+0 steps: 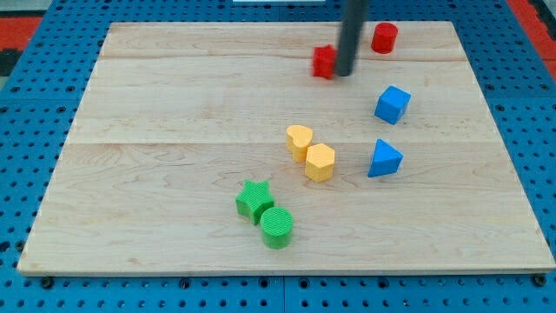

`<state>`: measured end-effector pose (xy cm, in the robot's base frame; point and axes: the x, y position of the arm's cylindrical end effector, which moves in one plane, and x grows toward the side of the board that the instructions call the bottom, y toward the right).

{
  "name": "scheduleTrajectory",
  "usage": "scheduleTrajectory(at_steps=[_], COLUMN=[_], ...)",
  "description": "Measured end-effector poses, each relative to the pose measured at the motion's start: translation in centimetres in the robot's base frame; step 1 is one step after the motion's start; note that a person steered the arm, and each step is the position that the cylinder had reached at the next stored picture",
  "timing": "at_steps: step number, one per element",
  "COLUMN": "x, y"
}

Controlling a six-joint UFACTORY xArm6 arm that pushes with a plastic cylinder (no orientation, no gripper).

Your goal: Move red star diagonally left

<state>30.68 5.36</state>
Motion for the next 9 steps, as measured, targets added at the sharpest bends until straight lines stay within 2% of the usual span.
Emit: scheduleTrajectory(at_steps=[1,2,3,4,5,6,7,8,9], x=[-3.7,-5.8,-3.9,-3.4,2.6,2.8,1.1,10.2,14.5], y=[3.1,2.3,-4.2,-5.1,-6.6,-7.5,-8.5,-10.4,-10.6])
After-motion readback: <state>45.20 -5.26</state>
